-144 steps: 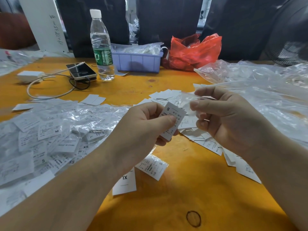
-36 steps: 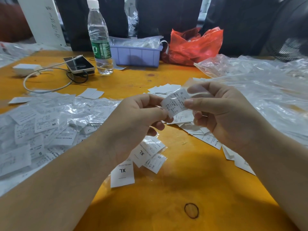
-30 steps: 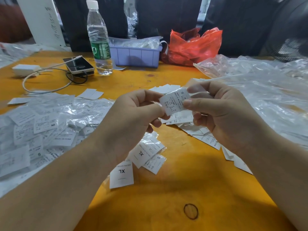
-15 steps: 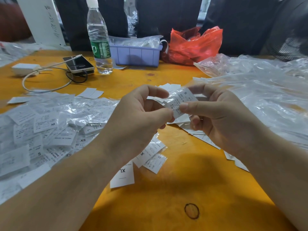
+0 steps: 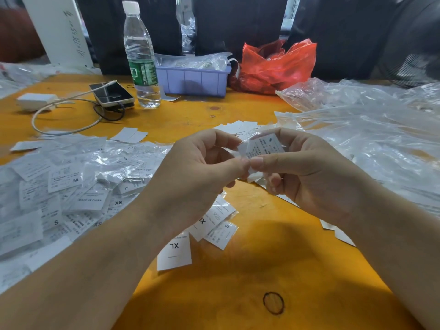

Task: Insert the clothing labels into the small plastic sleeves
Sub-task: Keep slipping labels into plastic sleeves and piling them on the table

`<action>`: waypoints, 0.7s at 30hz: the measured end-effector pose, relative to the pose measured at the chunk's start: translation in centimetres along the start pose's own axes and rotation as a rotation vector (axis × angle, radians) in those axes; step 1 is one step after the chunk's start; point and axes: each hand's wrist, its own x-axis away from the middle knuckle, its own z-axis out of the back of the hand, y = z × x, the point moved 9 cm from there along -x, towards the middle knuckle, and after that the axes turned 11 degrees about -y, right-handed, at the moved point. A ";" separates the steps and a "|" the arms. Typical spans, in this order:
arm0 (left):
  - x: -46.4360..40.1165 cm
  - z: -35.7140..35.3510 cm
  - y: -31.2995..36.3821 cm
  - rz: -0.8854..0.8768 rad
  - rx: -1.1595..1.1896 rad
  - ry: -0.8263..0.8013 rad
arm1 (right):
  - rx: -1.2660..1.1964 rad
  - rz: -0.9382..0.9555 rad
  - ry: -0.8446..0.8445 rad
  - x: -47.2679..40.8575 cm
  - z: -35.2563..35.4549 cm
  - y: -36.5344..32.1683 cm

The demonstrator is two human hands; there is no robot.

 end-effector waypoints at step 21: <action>-0.7 1.7 -2.1 0.215 -0.116 -0.054 | 0.313 -0.063 0.074 0.0 0.8 0.1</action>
